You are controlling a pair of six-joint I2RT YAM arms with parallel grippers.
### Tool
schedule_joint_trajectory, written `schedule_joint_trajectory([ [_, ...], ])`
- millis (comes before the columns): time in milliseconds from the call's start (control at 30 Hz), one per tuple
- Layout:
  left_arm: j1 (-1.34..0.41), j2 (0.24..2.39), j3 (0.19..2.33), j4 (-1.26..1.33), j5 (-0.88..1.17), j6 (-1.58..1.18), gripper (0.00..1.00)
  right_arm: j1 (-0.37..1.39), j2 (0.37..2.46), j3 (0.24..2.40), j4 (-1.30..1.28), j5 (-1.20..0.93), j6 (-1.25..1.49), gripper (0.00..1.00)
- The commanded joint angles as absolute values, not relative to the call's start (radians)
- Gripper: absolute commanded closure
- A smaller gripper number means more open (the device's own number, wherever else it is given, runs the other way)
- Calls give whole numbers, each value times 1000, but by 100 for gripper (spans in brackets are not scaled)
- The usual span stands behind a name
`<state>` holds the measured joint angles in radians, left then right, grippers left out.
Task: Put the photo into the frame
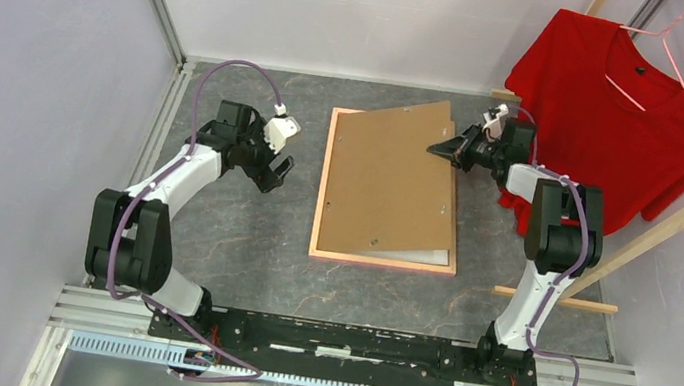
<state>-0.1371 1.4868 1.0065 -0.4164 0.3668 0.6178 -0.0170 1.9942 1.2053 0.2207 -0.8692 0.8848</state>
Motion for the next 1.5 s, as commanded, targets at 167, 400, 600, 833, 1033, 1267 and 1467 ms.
schedule_joint_trajectory([
  [167,-141,1513,1009,-397,351,653,0,103,1929,1136,181,-728,805,85],
  [400,-141,1522,1002,-384,295,657,0,193,1883,1159,46,-555,699,41],
  [600,-140,1533,1000,-384,281,656,0,228,1854,1251,-166,-426,575,2],
  [833,-140,1551,1010,-383,250,643,0,274,1815,1320,-311,-300,488,2],
  [1033,-140,1555,997,-382,243,644,0,312,1797,1425,-452,-160,396,2],
  [1267,-140,1566,1007,-389,253,623,0,310,1690,1421,-410,-58,364,2],
  [1467,-140,1576,1021,-396,285,601,0,176,1667,1141,43,-534,633,2],
])
